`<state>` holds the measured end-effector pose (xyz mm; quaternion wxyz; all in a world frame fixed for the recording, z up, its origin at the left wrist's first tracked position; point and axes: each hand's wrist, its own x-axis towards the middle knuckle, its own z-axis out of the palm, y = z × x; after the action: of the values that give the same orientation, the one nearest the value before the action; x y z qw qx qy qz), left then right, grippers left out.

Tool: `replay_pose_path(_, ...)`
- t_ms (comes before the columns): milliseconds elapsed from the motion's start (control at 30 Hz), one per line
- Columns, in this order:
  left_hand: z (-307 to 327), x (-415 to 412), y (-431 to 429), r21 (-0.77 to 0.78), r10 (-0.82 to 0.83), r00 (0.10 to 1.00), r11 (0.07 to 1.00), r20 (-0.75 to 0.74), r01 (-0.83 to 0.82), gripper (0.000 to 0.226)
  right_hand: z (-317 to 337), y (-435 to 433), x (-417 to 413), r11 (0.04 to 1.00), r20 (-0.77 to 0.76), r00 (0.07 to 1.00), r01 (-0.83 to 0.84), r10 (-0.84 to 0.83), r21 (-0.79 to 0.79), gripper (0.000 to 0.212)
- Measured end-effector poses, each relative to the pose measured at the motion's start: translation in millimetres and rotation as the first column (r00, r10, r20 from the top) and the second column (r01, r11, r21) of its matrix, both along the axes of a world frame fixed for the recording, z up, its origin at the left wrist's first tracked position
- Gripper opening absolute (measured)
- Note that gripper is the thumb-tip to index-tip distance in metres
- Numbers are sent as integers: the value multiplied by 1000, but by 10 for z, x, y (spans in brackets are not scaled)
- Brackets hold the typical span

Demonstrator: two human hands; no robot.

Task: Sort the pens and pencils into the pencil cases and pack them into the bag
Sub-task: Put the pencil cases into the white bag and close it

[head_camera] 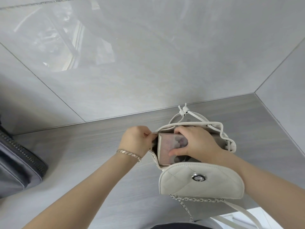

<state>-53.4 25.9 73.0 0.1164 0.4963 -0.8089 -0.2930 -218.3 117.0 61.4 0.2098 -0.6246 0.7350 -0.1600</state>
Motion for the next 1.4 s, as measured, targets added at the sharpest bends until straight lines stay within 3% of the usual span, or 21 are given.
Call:
replay_pose_path(133, -9, 20, 86, -59, 68, 996, 996, -49, -71, 19, -7, -12, -9, 991, 9, 1000, 15, -16, 132, 47)
replay_pose_path(200, -24, 12, 136, -134, 23, 1000, 991, -17, -25, 19, -47, -62, 31, 987, -110, 994, 23, -5, 157, 52)
replay_pose_path(267, -52, 28, 155, -151, -8, 1000, 988, 14, 10, 19, -136, -84, 117, 997, -297, 955, -4, 26, 75, 61)
replay_pose_path(367, -110, 56, 156, -29, 20, 999, 999, 50, -19, 17, -134, 11, 273, 991, -423, 897, -134, 124, 7, 64)
replay_pose_path(467, -184, 87, 183, 90, -11, 988, 996, 154, -3, 35, 19, 101, 322, 959, -503, 831, -284, 239, -13, 46)
replay_pose_path(567, -225, 93, 187, 91, -33, 995, 996, 94, 25, 43, 149, 94, 331, 972, -383, 895, -188, 229, 143, 45)
replay_pose_path(667, -248, 78, 200, -47, -89, 990, 994, 111, 94, 40, 61, 28, 407, 964, -342, 924, -84, 169, 250, 43)
replay_pose_path(767, -300, 94, 224, -226, -210, 957, 940, 202, 254, 35, -42, -11, 454, 969, -349, 929, -37, 124, 245, 40)
replay_pose_path(867, -308, 133, 217, -283, -266, 926, 897, 268, 339, 28, -102, -1, 388, 967, -315, 938, -66, 144, 245, 34)
replay_pose_path(933, -291, 152, 233, -204, -269, 933, 926, 239, 319, 28, -43, 26, 307, 963, -170, 973, -115, 159, 242, 16)
replay_pose_path(1000, -295, 184, 240, -157, -206, 947, 956, 248, 249, 29, 137, 59, 252, 950, 86, 991, -119, 97, 290, 14)
replay_pose_path(1067, -299, 207, 244, -120, -203, 948, 964, 244, 237, 22, 379, 65, 194, 986, 190, 982, -43, 12, 159, 14)
replay_pose_path(1133, -213, 188, 259, -87, -163, 959, 978, 233, 188, 11, 550, -11, 58, 979, 39, 992, 129, -124, -155, 14)
replay_pose_path(1167, -185, 172, 256, -64, -152, 969, 984, 197, 167, 12, 612, -59, -35, 950, -7, 972, 228, -235, -215, 20)
replay_pose_path(1200, -153, 136, 258, -33, -173, 973, 983, 155, 180, 26, 697, -101, -118, 939, -44, 945, 317, -325, -136, 32)
replay_pose_path(1233, -156, 86, 243, 13, -208, 972, 978, 106, 208, 40, 715, -168, -200, 919, -77, 920, 390, -385, 63, 43)
replay_pose_path(1300, -145, -20, 227, 90, -211, 976, 973, -45, 215, 46, 700, -317, -259, 808, -158, 931, 365, -330, 463, 57)
replay_pose_path(1333, -134, -62, 217, 127, -176, 980, 974, -95, 188, 38, 651, -383, -252, 778, -159, 946, 324, -284, 539, 55)
replay_pose_path(1400, -127, -101, 198, 166, -123, 984, 976, -131, 144, 23, 519, -496, -206, 809, -59, 946, 303, -318, 503, 45)
